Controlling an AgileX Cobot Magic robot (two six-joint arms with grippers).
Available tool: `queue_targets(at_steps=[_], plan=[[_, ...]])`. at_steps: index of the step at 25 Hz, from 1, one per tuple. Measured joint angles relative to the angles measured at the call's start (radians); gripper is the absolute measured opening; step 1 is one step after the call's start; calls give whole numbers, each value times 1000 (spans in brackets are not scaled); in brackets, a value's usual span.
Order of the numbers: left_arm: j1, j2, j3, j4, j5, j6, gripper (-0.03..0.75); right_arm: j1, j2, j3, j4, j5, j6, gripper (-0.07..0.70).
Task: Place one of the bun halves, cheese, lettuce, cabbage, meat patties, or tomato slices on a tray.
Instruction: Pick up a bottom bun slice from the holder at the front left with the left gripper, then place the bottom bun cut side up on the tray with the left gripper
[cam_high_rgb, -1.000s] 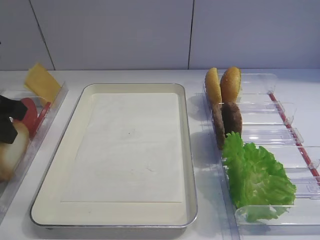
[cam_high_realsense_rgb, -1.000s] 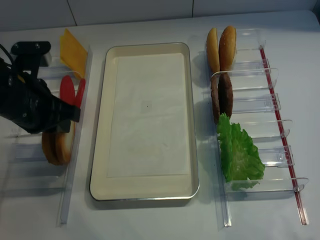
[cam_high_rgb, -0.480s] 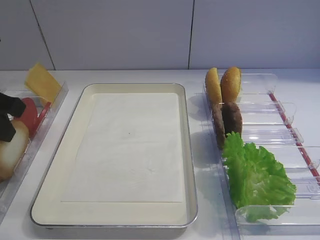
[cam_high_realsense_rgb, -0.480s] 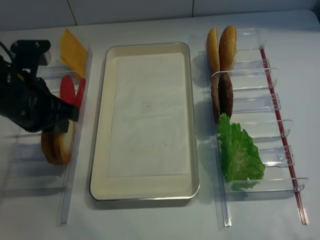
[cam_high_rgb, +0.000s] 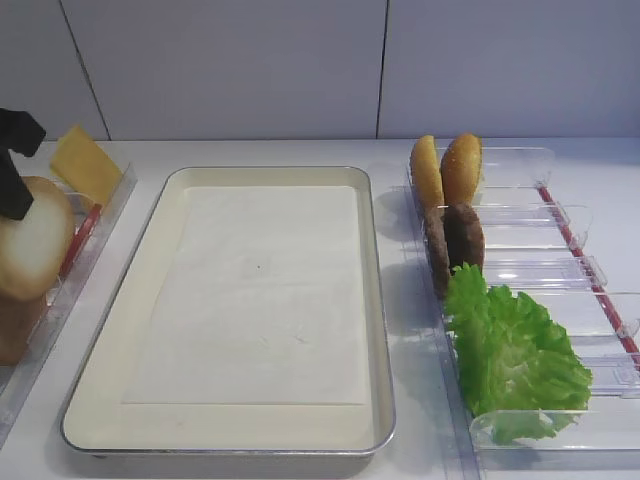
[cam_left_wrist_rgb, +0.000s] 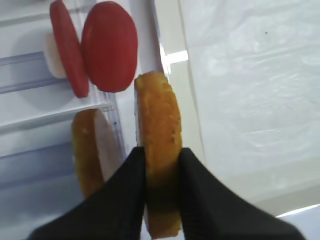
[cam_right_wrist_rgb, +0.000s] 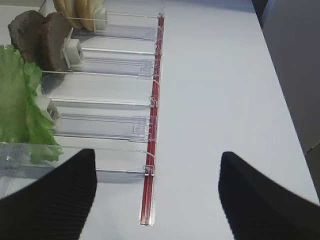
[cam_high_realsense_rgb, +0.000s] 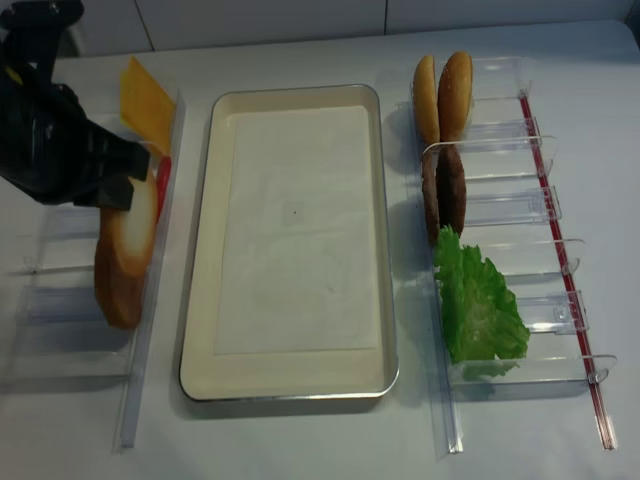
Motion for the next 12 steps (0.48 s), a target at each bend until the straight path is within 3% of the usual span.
queue_targets(at_steps=[4, 12], plan=[[0, 0, 0, -116, -1, 33, 151, 0, 0, 0, 0, 0, 2, 522], [-18, 0, 0, -534, -51, 237, 150, 0, 0, 0, 0, 0, 4, 522]])
